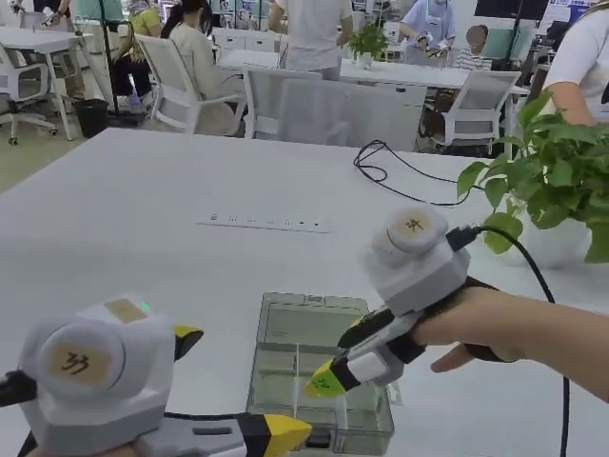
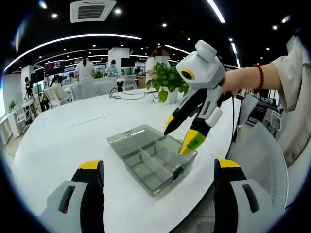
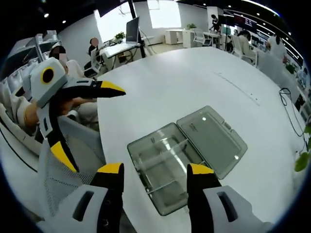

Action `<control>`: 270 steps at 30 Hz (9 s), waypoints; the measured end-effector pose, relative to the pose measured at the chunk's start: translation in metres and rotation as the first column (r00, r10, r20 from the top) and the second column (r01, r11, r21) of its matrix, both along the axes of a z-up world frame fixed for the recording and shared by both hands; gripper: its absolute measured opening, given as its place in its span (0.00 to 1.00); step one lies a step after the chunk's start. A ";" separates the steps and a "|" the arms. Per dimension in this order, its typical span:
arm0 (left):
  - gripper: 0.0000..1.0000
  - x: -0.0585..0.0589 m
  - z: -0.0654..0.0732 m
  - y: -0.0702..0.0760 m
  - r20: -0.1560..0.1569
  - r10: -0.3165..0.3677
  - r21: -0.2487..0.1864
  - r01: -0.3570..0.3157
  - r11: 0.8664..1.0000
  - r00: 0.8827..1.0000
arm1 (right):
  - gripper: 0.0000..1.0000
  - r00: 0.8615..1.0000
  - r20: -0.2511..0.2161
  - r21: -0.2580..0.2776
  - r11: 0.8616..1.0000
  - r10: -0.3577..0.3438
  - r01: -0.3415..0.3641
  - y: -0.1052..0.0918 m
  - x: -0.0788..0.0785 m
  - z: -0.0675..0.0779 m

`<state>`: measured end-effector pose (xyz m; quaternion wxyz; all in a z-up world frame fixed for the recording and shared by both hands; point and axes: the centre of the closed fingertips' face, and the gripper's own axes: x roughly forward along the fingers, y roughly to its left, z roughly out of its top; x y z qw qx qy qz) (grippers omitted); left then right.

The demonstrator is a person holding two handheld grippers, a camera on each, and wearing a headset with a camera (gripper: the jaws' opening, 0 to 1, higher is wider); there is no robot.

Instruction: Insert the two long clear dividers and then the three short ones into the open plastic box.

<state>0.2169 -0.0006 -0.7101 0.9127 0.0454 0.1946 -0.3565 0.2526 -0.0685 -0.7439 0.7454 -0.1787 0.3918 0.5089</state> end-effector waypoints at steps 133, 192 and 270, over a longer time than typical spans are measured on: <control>0.49 -0.035 0.000 -0.031 -0.122 0.016 -0.186 -0.038 0.982 0.992 | 0.32 0.812 0.512 -0.248 0.953 0.281 -0.174 -0.075 -0.020 0.007; 0.00 -0.034 0.023 -0.038 -0.238 -0.012 -0.447 -0.099 0.889 0.971 | 0.33 0.683 0.673 -0.068 0.944 0.283 -0.324 0.019 -0.059 0.060; 0.00 -0.056 0.012 -0.040 0.080 -0.465 0.115 0.455 0.883 0.882 | 0.03 0.824 0.396 0.168 0.851 0.404 -0.498 0.024 -0.096 0.046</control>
